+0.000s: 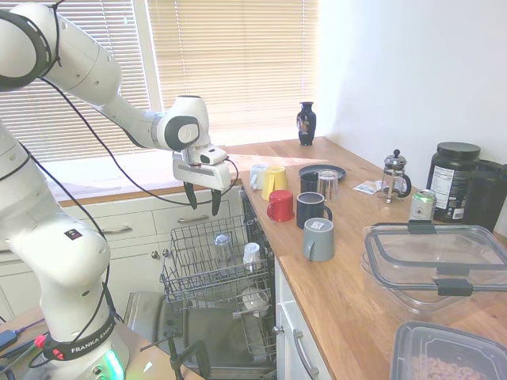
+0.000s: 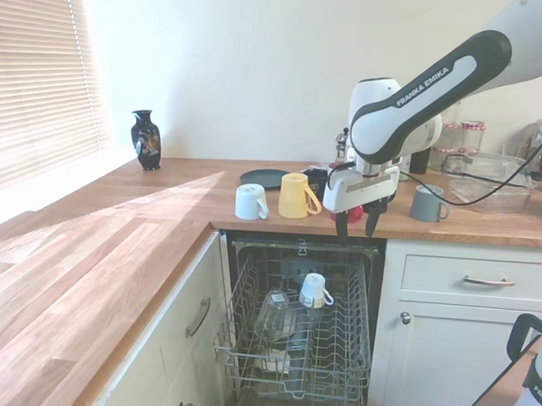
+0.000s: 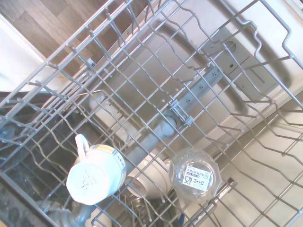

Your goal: Move a mug from dishwasher to table

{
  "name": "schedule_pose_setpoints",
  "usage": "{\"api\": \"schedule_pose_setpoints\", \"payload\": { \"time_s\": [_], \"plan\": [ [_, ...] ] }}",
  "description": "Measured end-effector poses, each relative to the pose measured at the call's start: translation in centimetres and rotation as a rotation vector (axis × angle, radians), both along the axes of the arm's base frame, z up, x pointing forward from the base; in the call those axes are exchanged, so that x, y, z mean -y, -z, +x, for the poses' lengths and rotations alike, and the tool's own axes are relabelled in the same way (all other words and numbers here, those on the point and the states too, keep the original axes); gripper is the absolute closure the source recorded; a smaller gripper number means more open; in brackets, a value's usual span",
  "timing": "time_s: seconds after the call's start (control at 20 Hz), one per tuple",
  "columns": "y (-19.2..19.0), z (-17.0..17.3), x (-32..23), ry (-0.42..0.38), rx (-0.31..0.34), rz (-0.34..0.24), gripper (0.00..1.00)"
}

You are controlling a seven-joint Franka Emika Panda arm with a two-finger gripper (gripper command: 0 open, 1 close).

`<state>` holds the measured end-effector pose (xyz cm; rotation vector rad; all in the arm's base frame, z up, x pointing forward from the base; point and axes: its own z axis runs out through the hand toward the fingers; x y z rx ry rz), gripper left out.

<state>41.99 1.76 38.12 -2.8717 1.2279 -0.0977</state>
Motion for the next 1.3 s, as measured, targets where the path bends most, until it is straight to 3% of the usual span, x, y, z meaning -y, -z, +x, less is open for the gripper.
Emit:
{"api": "schedule_pose_setpoints", "payload": {
  "time_s": [0.15,0.4,0.65,0.85,1.05,1.3],
  "plan": [
    [0.3,0.0,0.0,-0.005,-0.002,-0.010,0.00],
    [4.0,0.0,-2.1,-0.010,0.062,-0.146,0.00],
    [7.7,0.7,-3.5,-0.093,0.069,-0.162,0.00],
    [11.1,1.4,-4.6,-0.218,0.096,-0.242,0.00],
    [15.6,2.6,-5.1,-0.282,0.066,-0.308,0.00],
    [19.6,6.7,-3.4,-0.345,0.043,-0.359,0.00]
  ]
}}
